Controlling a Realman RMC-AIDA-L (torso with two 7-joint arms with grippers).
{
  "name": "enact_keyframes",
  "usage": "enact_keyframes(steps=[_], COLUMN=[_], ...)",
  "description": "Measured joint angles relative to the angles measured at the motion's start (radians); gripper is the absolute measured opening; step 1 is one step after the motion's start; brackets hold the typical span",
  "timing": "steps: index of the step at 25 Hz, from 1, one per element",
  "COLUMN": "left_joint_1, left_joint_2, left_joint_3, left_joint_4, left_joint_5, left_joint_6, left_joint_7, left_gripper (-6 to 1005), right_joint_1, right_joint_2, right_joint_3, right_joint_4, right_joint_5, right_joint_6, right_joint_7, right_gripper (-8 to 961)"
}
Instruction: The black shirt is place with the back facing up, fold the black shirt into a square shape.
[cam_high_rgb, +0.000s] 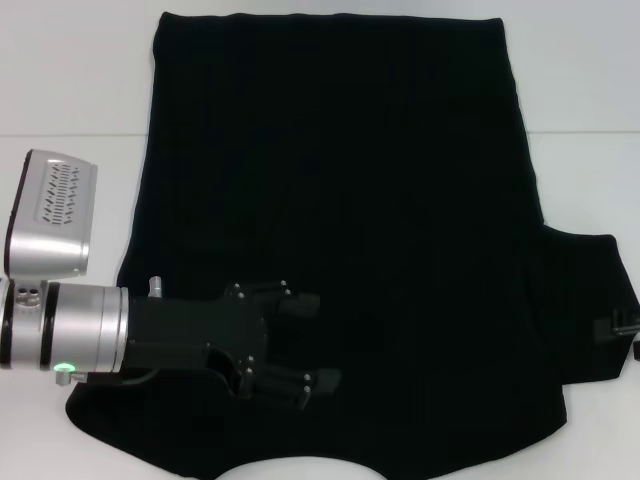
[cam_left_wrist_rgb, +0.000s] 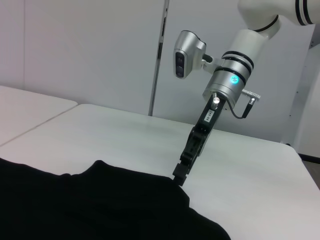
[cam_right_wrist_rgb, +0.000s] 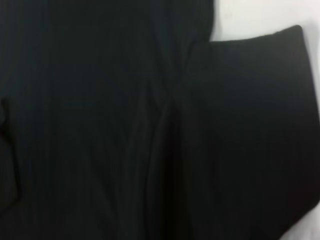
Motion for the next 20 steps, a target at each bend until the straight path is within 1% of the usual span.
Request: enact_keyframes(steps=[6, 9, 12, 17, 20], left_joint_1=[-0.003, -0.002, 0.000, 0.004, 0.004], left_joint_2=[0.003, 0.002, 0.003, 0.004, 0.004], left_joint_3=[-0.006, -0.007, -0.008, -0.012, -0.018], left_joint_4=[-0.001, 0.000, 0.000, 0.000, -0.002], left_joint_5=[0.000, 0.000, 0.000, 0.000, 0.000], left_joint_6=[-0.002, -0.002, -0.002, -0.001, -0.001], left_joint_7=[-0.001, -0.001, -0.001, -0.001, -0.001], left_gripper=[951, 951, 952, 952, 952], right_joint_1=[0.017, 0.024, 0.024, 0.017, 0.011], right_joint_2=[0.018, 0.028, 0.031, 0.033, 0.033], right_joint_3=[-0.006, -0.032, -0.044, -0.045, -0.041], right_joint_4=[0.004, 0.004, 0.005, 0.005, 0.004], right_joint_5=[-0.005, -0.007, -0.007, -0.007, -0.007], right_joint_6=[0.044, 0.060, 0.068, 0.070, 0.073], right_joint_7=[0.013, 0.021, 0.030, 0.032, 0.027], right_gripper=[851, 814, 777, 549, 303])
